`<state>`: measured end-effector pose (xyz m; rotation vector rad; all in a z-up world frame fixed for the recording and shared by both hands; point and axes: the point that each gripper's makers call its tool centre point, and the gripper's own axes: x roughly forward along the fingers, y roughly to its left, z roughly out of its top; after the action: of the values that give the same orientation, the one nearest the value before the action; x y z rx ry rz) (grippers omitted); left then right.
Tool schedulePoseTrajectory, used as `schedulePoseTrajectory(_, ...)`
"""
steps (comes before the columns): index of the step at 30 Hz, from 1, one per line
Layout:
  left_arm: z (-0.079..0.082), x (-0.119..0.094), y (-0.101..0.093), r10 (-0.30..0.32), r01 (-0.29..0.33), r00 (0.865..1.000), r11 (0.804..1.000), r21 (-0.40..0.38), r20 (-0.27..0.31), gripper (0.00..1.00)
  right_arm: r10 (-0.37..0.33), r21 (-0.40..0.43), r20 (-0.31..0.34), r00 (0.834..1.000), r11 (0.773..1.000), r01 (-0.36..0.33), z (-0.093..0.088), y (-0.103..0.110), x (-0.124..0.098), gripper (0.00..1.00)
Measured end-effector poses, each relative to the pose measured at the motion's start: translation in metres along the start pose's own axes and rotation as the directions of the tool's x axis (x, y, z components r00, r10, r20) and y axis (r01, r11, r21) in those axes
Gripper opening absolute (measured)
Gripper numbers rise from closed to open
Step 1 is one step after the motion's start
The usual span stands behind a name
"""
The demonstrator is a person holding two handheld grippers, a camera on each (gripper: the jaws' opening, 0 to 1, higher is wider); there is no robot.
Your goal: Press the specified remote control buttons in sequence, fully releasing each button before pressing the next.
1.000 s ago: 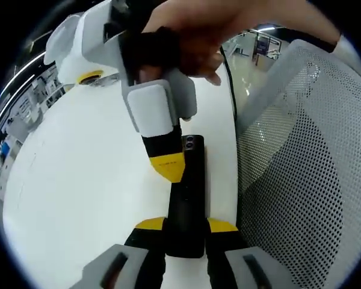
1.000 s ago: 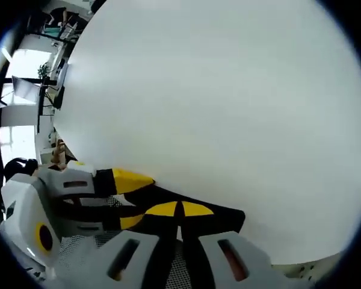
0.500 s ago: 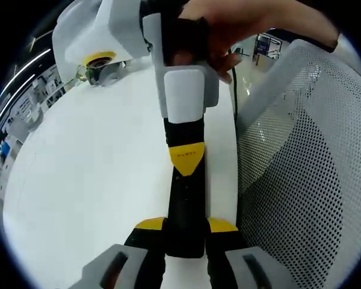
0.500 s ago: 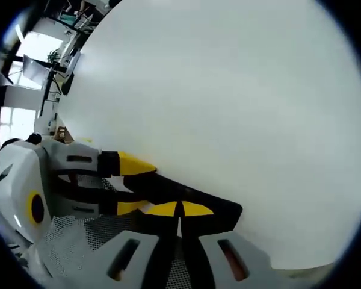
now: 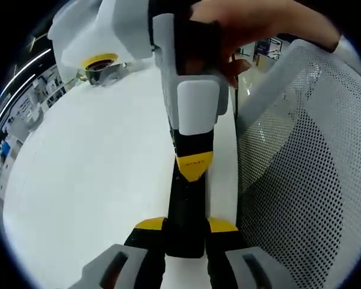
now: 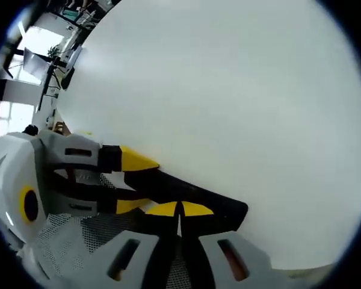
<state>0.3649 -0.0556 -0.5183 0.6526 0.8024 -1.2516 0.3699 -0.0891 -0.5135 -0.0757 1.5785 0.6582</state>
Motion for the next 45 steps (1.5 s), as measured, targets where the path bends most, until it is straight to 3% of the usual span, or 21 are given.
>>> schedulePoseTrajectory(14,0.001,0.0,0.0,-0.002,0.002,1.0,1.0,0.008,0.0,0.25,-0.05,-0.024,0.076,0.996,0.998,0.052,-0.003,0.0,0.0,0.0)
schedulePoseTrajectory(18,0.001,0.0,-0.001,-0.005,0.005,1.0,1.0,0.011,0.001,0.25,-0.071,-0.1,0.11,0.991,0.992,0.082,-0.002,0.001,-0.001,0.0)
schedulePoseTrajectory(28,0.001,0.0,-0.001,-0.005,0.005,1.0,1.0,0.009,0.006,0.25,-0.032,-0.081,0.161,0.987,0.996,0.046,-0.003,0.001,-0.001,0.0)
schedulePoseTrajectory(41,0.001,0.0,-0.001,-0.005,0.005,1.0,1.0,0.011,0.005,0.25,-0.003,0.003,0.118,0.993,1.0,0.003,-0.012,-0.004,-0.004,0.0)
schedulePoseTrajectory(45,0.001,0.0,-0.001,-0.005,0.005,1.0,1.0,0.011,0.006,0.25,-0.01,-0.007,0.104,0.995,1.0,0.01,-0.014,-0.003,0.0,0.0)
